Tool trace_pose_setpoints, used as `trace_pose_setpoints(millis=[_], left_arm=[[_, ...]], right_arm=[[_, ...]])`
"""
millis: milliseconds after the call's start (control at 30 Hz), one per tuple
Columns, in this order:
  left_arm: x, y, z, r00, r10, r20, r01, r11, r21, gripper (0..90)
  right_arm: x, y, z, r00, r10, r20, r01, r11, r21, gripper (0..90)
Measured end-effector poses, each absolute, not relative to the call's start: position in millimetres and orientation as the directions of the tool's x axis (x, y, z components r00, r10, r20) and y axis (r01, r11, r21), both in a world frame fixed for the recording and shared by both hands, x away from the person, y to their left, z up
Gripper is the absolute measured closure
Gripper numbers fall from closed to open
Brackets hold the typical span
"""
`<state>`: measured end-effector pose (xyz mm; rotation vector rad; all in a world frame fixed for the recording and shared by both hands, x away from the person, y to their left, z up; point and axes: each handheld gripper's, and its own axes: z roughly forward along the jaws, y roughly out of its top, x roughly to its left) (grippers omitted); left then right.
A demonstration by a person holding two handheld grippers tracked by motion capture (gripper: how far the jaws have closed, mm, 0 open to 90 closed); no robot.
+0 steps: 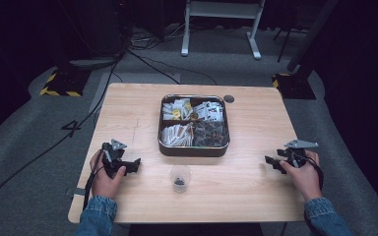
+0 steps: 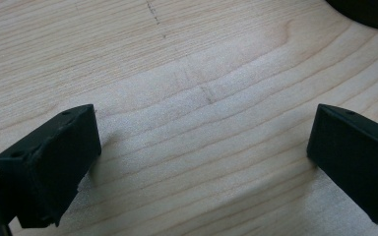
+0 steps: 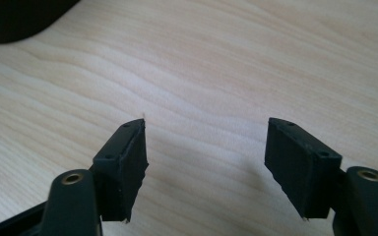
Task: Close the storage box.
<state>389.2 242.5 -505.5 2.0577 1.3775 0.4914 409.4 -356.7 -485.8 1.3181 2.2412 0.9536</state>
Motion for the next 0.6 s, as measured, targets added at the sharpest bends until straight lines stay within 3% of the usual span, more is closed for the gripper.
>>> trace_pose_setpoints(millis=[267,400,600], left_arm=[[389.2,242.5,-505.5,0.391,0.920,-0.027,0.695,-0.276,0.664,0.1],[389.3,242.2,-505.5,0.388,0.921,-0.027,0.695,-0.274,0.664,0.1],[390.1,242.5,-505.2,0.383,0.924,-0.021,0.696,-0.274,0.663,0.1]], right_arm=[[407.0,-357.1,-495.6,-0.490,0.871,0.034,0.634,0.330,0.699,24.6],[406.1,-356.6,-500.8,-0.499,0.866,0.028,0.607,0.326,0.725,15.0],[406.1,-356.3,-503.5,-0.510,0.860,-0.004,0.583,0.349,0.733,14.4]])
